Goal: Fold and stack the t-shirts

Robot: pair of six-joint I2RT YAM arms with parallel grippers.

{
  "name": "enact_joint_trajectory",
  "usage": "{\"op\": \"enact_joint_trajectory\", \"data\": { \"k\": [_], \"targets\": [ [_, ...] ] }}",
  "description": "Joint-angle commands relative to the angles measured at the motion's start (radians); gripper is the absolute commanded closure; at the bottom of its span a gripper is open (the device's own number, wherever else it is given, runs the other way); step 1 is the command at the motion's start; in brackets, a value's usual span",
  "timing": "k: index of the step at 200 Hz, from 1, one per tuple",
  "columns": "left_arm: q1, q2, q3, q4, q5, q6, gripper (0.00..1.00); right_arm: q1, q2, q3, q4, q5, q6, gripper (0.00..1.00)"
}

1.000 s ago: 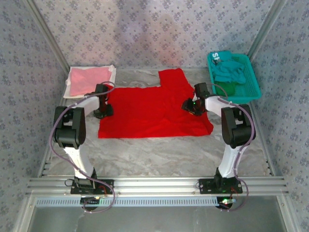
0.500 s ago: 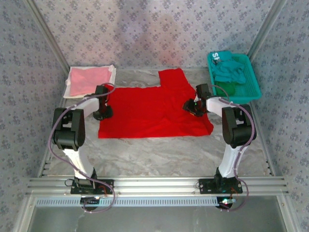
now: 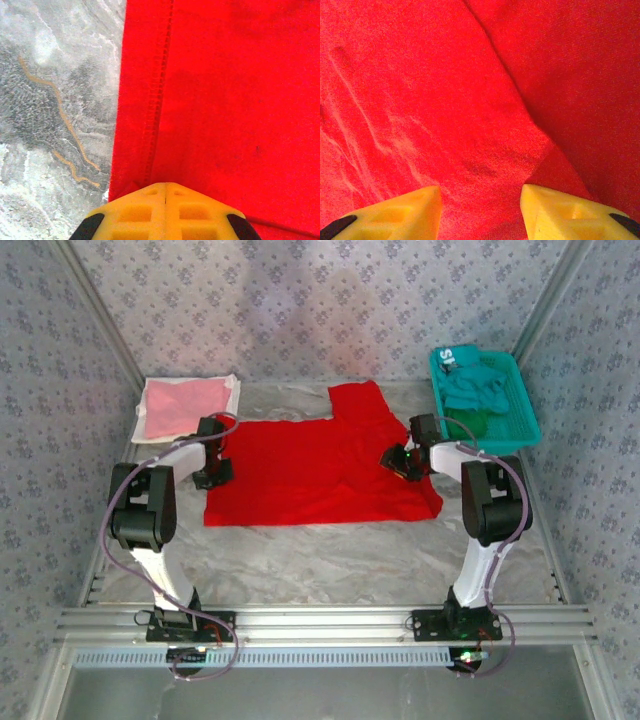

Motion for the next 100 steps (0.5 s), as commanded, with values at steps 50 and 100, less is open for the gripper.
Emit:
{"op": "enact_joint_trajectory", "data": {
  "k": [50,100],
  "targets": [
    [0.025,-0.067,0.043,-0.041,-0.046,-0.011,1.00,-0.041,0.034,-0.046,-0.030,0.047,0.025,0.51],
    [0.058,-0.048,0.068,-0.050,-0.049,0.010,1.00,-0.042,0.034,-0.044,-0.033,0.056,0.068,0.52]
  ]
}}
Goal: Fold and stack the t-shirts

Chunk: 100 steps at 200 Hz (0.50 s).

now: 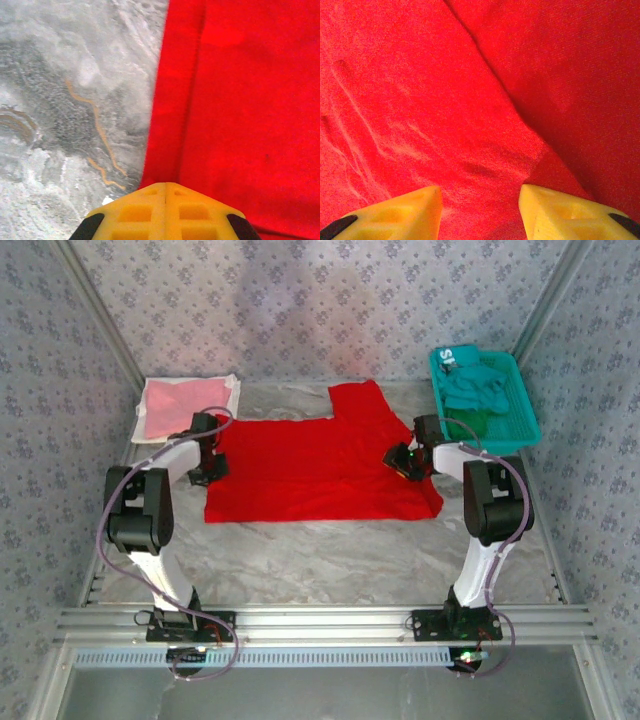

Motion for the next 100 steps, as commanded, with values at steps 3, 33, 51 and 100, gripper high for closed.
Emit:
{"op": "enact_joint_trajectory", "data": {
  "k": [3,33,51,100],
  "targets": [
    [0.026,-0.017,0.046,-0.038,-0.034,0.013,1.00,-0.021,0.034,-0.031,-0.062,0.068,0.024,0.52],
    [0.031,0.028,0.077,-0.043,-0.040,0.031,1.00,-0.021,0.035,-0.031,-0.063,0.071,0.030,0.53],
    [0.032,0.046,0.095,-0.051,-0.042,0.030,1.00,-0.021,0.035,-0.031,-0.062,0.072,0.034,0.53],
    [0.028,0.010,0.091,-0.079,-0.032,0.024,0.51,-0.025,0.016,-0.011,-0.074,0.071,0.028,0.50]
  ]
}}
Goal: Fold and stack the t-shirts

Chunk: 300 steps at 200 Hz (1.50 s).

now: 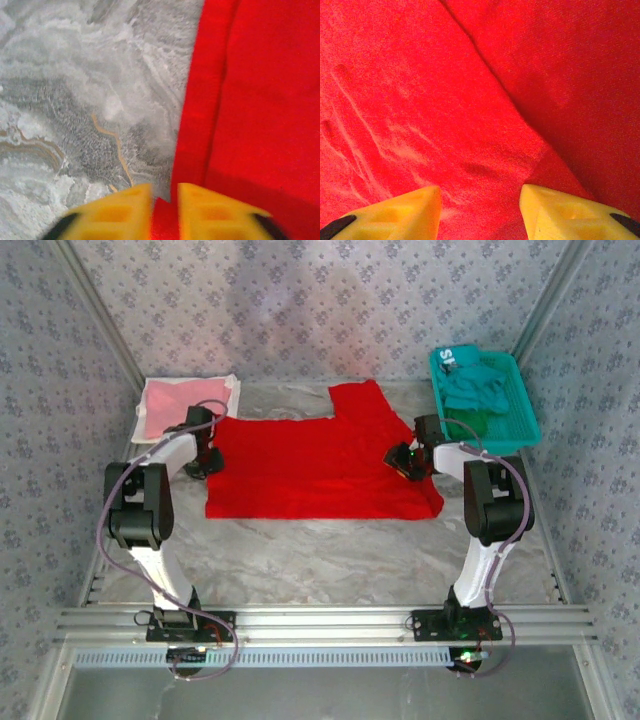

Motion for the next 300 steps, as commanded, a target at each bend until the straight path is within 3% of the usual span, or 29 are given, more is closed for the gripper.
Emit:
{"op": "enact_joint_trajectory", "data": {
  "k": [1,46,93,116,149,180,239,276,300],
  "targets": [
    [0.004,-0.032,0.015,-0.044,-0.018,0.005,0.51,-0.019,0.016,-0.011,-0.077,0.064,0.001,0.50],
    [-0.030,-0.217,-0.122,-0.049,-0.041,-0.068,0.50,0.017,-0.105,0.046,-0.195,0.097,-0.074,0.47],
    [-0.091,-0.409,-0.356,0.136,0.097,-0.198,0.48,0.112,-0.215,-0.008,-0.266,0.179,-0.139,0.46],
    [-0.119,-0.429,-0.456,0.259,0.152,-0.243,0.48,0.146,-0.207,-0.042,-0.265,0.233,-0.157,0.46],
    [-0.118,-0.377,-0.547,0.356,0.221,-0.288,0.48,0.152,-0.151,-0.050,-0.258,0.204,-0.162,0.46],
    [-0.116,-0.349,-0.591,0.339,0.216,-0.312,0.48,0.176,-0.145,-0.104,-0.237,0.204,-0.148,0.47],
    [-0.119,-0.445,-0.714,0.295,0.223,-0.386,0.48,0.234,-0.241,-0.322,-0.206,0.208,-0.071,0.47],
    [-0.125,-0.586,-0.781,0.196,0.247,-0.450,0.48,0.282,-0.349,-0.432,-0.227,0.224,0.005,0.47],
    [-0.126,-0.703,-0.776,0.145,0.214,-0.444,0.48,0.295,-0.405,-0.409,-0.248,0.225,0.022,0.46]
  ]
}}
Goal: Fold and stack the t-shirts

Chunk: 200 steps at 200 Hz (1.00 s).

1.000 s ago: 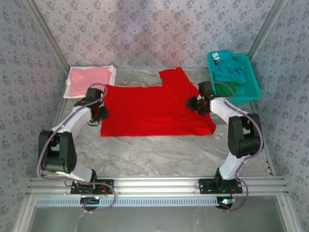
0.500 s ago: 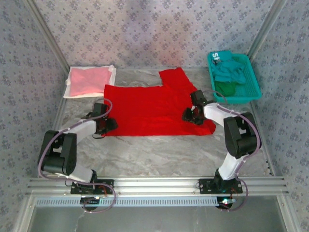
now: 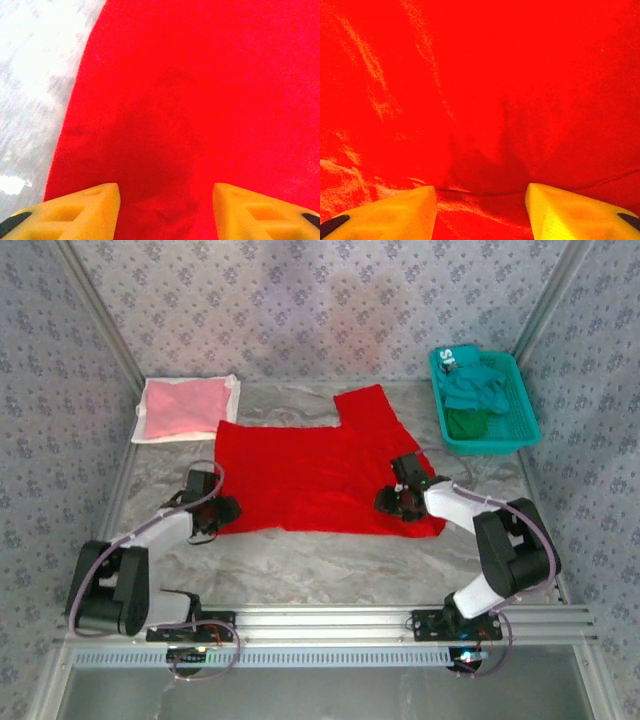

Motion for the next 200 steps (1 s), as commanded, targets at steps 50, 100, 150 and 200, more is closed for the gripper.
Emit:
{"op": "enact_joint_trajectory", "data": {
  "k": [50,100,150,200],
  "targets": [
    [-0.005,0.066,0.312,-0.148,-0.015,0.102,0.48,-0.003,0.001,0.236,-0.167,0.033,0.024,0.40],
    [0.005,0.415,0.584,-0.067,-0.005,0.186,0.48,-0.098,0.294,0.609,-0.193,0.040,-0.101,0.41],
    [0.026,0.624,0.679,-0.004,0.030,0.227,0.48,-0.155,0.606,0.910,-0.285,-0.002,-0.188,0.43],
    [0.031,0.669,0.620,0.067,0.060,0.215,0.48,-0.152,0.656,0.863,-0.258,-0.017,-0.195,0.42]
  ]
}}
